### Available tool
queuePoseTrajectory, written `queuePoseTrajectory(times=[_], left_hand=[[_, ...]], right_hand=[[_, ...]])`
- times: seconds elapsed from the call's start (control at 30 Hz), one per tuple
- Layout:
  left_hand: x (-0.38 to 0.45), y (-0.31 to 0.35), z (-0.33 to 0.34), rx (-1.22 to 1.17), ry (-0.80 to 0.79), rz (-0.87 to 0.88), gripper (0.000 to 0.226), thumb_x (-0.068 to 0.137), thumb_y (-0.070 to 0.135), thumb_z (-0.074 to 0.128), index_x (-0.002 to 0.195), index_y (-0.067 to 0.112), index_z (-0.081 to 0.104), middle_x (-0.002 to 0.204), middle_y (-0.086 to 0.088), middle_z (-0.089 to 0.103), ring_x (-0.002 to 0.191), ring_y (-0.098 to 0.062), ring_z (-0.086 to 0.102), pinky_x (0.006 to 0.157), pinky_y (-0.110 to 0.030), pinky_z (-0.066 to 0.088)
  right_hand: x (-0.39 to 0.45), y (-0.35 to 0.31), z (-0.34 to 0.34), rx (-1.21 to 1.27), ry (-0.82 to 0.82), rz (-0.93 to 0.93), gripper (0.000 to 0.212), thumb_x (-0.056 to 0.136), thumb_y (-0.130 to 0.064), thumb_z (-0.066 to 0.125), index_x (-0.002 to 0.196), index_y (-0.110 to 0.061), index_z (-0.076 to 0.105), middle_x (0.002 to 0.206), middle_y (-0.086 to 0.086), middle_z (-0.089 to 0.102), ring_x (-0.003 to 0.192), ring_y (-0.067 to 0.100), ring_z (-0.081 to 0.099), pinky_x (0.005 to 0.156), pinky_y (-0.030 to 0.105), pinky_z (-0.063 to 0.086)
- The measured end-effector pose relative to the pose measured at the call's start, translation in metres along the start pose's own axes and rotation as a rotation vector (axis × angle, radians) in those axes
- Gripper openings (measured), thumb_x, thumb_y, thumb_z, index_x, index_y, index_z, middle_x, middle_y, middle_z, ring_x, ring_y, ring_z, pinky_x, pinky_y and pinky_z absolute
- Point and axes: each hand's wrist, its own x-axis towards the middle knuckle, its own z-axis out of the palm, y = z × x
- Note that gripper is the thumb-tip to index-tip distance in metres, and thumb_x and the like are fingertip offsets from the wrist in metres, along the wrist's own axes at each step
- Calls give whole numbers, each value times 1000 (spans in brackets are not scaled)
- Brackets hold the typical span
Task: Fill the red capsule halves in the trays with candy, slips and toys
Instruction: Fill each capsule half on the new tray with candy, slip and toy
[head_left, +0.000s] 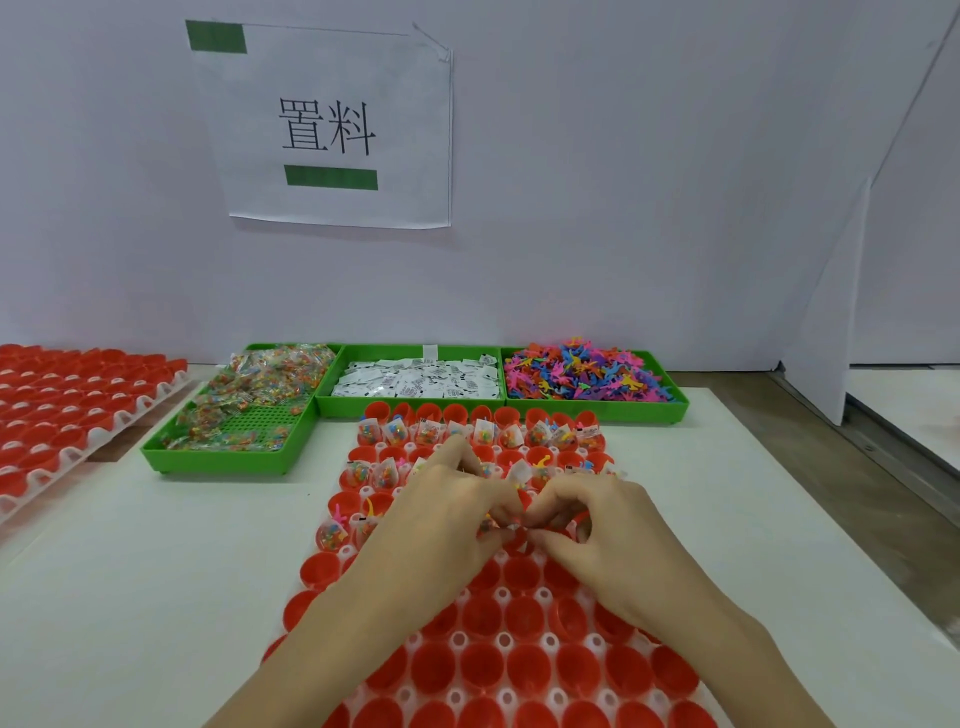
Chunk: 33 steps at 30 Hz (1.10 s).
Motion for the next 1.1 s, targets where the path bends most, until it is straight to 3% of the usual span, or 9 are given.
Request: queuePoseTrajectory(times=[0.1, 0.2, 0.33, 0.5, 0.6, 0.8, 0.93, 1.1], left_hand=[[0, 1, 2, 50, 12, 11, 14, 78, 23, 86, 91, 28, 82, 76, 15, 70, 92, -10, 41, 75, -21, 40], [0, 1, 3, 23, 32, -12, 15, 75, 18, 87, 84, 27, 79, 78, 16, 70, 92, -12, 44, 77, -22, 43], [1, 1, 7, 35, 18, -17, 13, 78, 19, 83, 87, 26, 78, 86, 16, 66, 94, -11, 38, 83, -17, 34], [1, -3, 8, 52, -20, -17, 10, 85, 28, 80, 95, 32, 80, 95, 19, 65, 100, -11, 37, 88, -22, 38], [1, -2, 7, 69, -14, -3, 9, 86, 30, 80, 94, 34, 81, 91, 19, 65, 98, -14, 39, 88, -27, 41], [0, 2, 2, 185, 19, 136, 14, 71, 29, 92, 83, 32, 84, 73, 20, 68, 82, -17, 52, 69, -30, 53], [-1, -2, 1, 193, 15, 189, 15, 74, 31, 90, 87, 30, 84, 70, 20, 66, 83, -16, 52, 77, -23, 45], [-2, -7, 0, 110, 38, 137, 28, 77, 30, 88, 103, 26, 81, 78, 18, 71, 88, -13, 48, 77, -22, 44]], right_hand=[[0, 0, -2, 19, -18, 18, 20, 84, -10, 78, 85, -30, 75, 79, -14, 70, 84, -1, 64, 69, 10, 48], [1, -1, 3, 26, -15, 51, 20, 82, -10, 77, 91, -28, 74, 82, -10, 71, 83, 4, 64, 74, 15, 52], [3, -2, 6, -23, -8, 75, 19, 79, -10, 76, 88, -27, 75, 82, -9, 71, 79, 4, 62, 71, 13, 49], [4, -6, 8, -30, 10, 95, 20, 77, -10, 80, 76, -29, 74, 76, -11, 68, 76, -14, 56, 64, 6, 43], [4, -6, 6, -59, 15, 77, 16, 79, -15, 84, 76, -30, 79, 67, -20, 62, 77, -23, 52, 64, 0, 39], [4, 3, -6, 13, -49, 100, 16, 86, -23, 79, 87, -38, 82, 71, -32, 67, 74, -4, 62, 63, 10, 47], [6, 7, -4, 57, 52, 108, 17, 89, -19, 75, 85, -35, 81, 81, -22, 73, 78, 2, 63, 70, 12, 49], [7, 10, -8, 97, 138, 107, 21, 92, -17, 71, 85, -35, 79, 82, -30, 70, 84, -2, 64, 71, 8, 48]])
